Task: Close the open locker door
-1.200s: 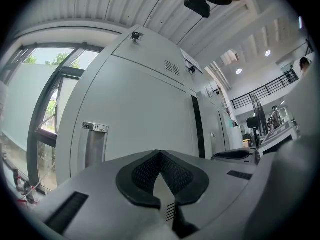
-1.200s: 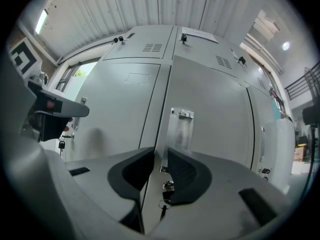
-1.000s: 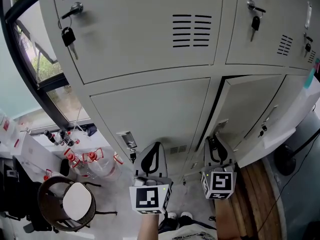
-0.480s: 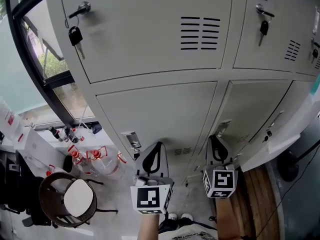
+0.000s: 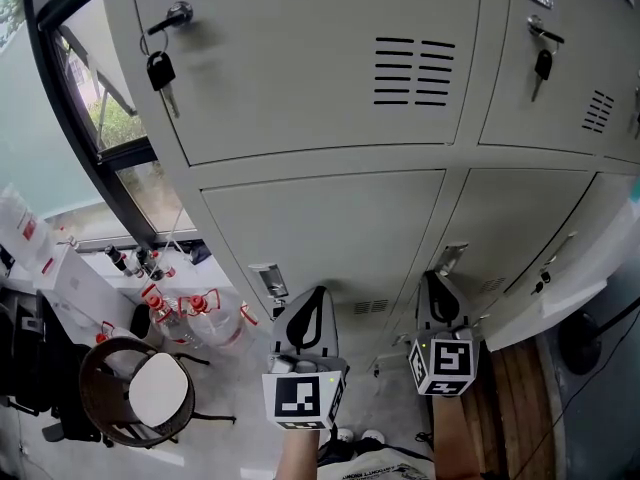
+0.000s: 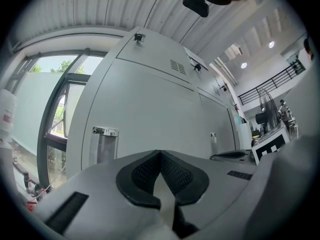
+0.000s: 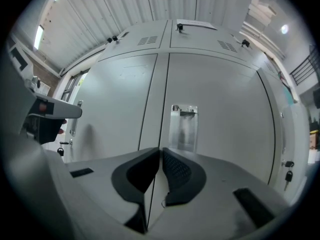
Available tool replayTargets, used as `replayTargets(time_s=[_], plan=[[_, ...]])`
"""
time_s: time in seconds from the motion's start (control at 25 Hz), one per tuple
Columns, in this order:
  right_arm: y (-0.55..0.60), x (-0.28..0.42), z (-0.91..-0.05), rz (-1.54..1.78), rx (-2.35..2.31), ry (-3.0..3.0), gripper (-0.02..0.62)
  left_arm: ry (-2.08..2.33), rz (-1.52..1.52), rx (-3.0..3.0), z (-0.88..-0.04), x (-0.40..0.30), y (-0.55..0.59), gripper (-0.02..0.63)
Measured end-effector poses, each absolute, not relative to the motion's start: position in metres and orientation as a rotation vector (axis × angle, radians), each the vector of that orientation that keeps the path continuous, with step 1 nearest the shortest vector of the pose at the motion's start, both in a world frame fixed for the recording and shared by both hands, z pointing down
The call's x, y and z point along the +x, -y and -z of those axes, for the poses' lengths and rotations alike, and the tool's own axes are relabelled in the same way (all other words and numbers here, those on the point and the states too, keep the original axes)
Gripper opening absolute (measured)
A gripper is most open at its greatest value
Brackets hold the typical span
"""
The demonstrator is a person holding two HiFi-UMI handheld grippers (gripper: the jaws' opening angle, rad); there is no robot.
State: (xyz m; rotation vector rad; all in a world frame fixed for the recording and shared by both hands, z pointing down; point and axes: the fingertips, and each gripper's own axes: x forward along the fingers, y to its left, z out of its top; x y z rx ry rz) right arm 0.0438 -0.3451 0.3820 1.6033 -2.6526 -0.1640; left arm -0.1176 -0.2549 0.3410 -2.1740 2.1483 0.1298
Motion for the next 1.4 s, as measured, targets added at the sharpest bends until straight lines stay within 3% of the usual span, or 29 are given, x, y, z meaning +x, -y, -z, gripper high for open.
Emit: replayTargets(time_s=[1.4], plan=[[0.281, 0.093, -0.331, 0.152, 1.734, 2.722, -0.005, -2.105, -0.194, -2.175, -0.324, -0.108, 0.231, 0.000]])
